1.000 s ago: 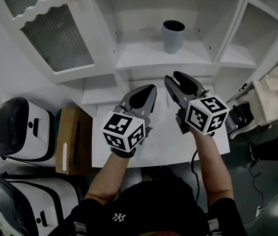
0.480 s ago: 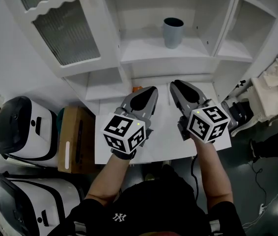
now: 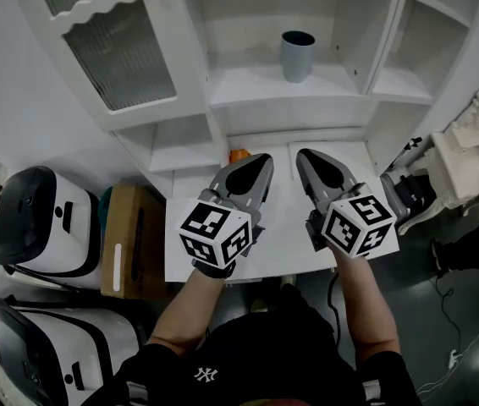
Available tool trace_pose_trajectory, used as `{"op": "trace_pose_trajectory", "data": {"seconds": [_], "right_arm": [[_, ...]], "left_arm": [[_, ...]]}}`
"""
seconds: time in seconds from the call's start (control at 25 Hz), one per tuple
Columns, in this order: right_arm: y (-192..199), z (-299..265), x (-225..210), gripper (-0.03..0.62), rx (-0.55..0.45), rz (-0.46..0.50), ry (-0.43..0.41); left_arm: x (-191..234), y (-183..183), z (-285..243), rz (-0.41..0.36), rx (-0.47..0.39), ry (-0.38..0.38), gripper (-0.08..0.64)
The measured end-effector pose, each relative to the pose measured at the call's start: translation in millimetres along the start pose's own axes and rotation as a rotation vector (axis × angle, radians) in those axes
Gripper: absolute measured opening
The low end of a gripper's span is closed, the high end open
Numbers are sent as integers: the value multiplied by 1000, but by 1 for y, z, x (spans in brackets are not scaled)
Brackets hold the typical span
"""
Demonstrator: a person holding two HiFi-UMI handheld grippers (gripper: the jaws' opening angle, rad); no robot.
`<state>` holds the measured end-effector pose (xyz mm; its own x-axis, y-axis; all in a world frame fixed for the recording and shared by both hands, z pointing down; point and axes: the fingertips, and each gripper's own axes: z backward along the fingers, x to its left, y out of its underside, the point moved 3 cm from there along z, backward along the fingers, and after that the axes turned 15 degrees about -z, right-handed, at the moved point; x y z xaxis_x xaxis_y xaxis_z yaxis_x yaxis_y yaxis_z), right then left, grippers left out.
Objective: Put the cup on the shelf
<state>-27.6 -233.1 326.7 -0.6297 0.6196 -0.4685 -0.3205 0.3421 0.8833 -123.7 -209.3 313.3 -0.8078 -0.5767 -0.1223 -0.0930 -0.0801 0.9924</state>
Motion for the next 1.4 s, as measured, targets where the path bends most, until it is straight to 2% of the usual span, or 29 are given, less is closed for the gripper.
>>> {"op": "trace_pose_trajectory", "data": {"seconds": [0.4, 1.4], "right_arm": [[9, 15, 7, 23, 8, 39, 23], [3, 25, 6, 21, -1, 64, 29]], "left_arm": [[-10, -1, 3, 0, -6, 8, 0], [-22, -5, -2, -5, -14, 16, 0]]}}
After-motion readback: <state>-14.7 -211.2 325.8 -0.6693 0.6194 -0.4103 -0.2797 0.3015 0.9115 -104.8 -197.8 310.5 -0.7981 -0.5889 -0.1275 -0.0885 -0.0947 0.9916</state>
